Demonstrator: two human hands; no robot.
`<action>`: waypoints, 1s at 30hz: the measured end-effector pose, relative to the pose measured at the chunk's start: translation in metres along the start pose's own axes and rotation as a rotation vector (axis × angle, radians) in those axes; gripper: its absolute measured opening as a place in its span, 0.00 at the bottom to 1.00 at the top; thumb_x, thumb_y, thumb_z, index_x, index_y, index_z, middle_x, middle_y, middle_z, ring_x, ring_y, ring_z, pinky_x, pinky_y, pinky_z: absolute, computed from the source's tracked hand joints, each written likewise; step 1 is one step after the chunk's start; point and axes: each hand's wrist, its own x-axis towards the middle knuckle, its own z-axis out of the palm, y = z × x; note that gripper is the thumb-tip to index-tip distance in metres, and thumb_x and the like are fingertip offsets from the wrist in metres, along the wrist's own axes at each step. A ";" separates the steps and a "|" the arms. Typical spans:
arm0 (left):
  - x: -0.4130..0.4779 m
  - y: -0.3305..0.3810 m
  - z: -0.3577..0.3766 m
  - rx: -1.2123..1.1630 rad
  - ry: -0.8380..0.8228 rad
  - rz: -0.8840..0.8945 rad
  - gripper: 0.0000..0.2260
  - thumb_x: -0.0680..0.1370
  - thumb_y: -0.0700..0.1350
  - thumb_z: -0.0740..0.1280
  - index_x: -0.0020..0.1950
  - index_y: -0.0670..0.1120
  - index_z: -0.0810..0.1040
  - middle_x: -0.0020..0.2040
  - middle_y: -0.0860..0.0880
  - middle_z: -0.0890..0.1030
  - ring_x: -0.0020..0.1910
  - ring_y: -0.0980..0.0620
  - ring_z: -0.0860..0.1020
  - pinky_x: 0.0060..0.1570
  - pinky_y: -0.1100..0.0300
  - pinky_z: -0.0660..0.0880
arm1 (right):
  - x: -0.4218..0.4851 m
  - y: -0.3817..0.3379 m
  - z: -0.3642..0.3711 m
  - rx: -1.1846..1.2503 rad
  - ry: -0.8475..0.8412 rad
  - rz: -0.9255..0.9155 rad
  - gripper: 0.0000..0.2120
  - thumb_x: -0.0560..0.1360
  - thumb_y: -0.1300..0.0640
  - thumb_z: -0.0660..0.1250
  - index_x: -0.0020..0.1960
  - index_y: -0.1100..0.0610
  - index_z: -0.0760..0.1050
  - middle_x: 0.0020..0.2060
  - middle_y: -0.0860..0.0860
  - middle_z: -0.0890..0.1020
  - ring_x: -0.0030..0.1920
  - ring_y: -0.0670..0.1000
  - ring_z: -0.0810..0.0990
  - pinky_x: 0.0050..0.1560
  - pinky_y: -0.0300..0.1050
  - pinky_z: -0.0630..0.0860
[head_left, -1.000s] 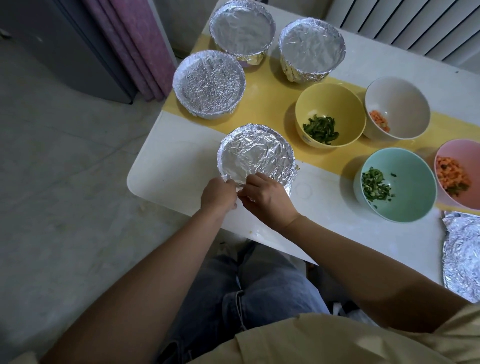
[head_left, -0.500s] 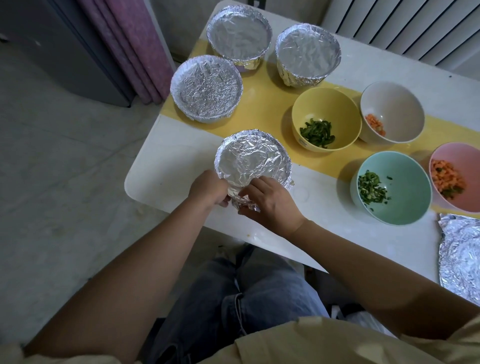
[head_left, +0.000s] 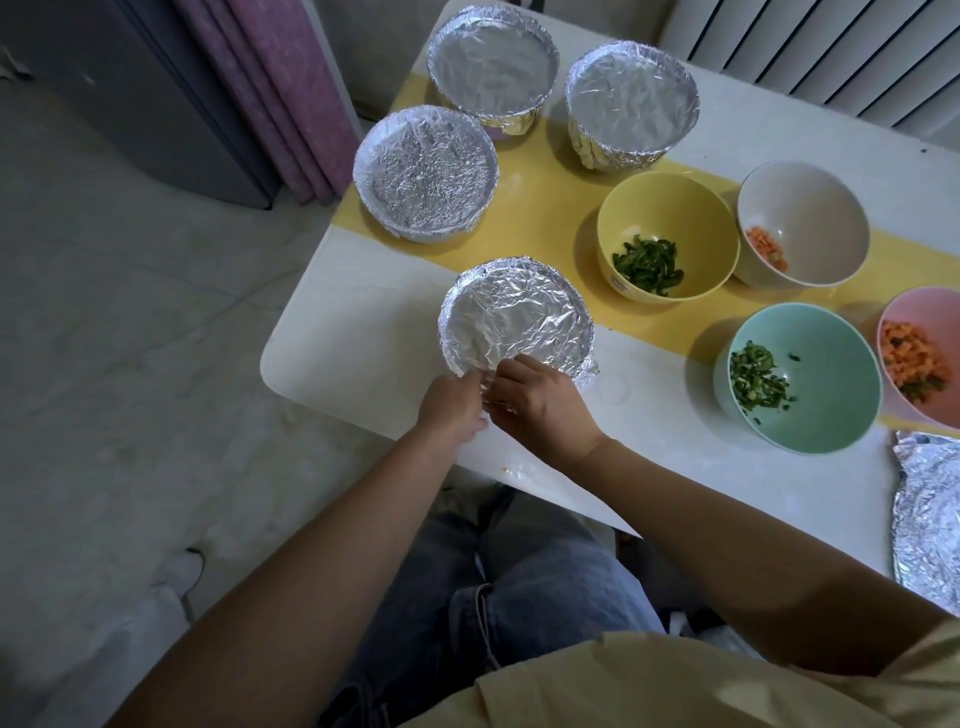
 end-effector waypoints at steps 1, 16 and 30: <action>0.001 -0.003 0.001 -0.048 0.003 0.006 0.15 0.79 0.46 0.61 0.55 0.35 0.76 0.48 0.34 0.80 0.43 0.42 0.81 0.41 0.54 0.76 | 0.000 -0.001 0.000 0.012 0.001 0.005 0.06 0.70 0.66 0.71 0.35 0.59 0.77 0.32 0.53 0.75 0.34 0.56 0.74 0.29 0.44 0.68; 0.003 0.013 -0.012 0.145 -0.045 0.059 0.14 0.81 0.40 0.51 0.58 0.37 0.75 0.36 0.44 0.79 0.33 0.47 0.80 0.44 0.56 0.74 | 0.005 0.001 0.000 0.074 -0.023 -0.001 0.11 0.74 0.53 0.69 0.42 0.61 0.80 0.36 0.54 0.76 0.37 0.55 0.74 0.35 0.46 0.71; 0.002 0.023 -0.022 0.192 -0.071 0.007 0.15 0.81 0.42 0.53 0.59 0.39 0.77 0.43 0.41 0.83 0.36 0.47 0.82 0.43 0.60 0.75 | -0.001 0.008 -0.004 -0.032 0.000 -0.120 0.10 0.72 0.64 0.69 0.33 0.60 0.76 0.32 0.54 0.75 0.32 0.56 0.73 0.29 0.47 0.70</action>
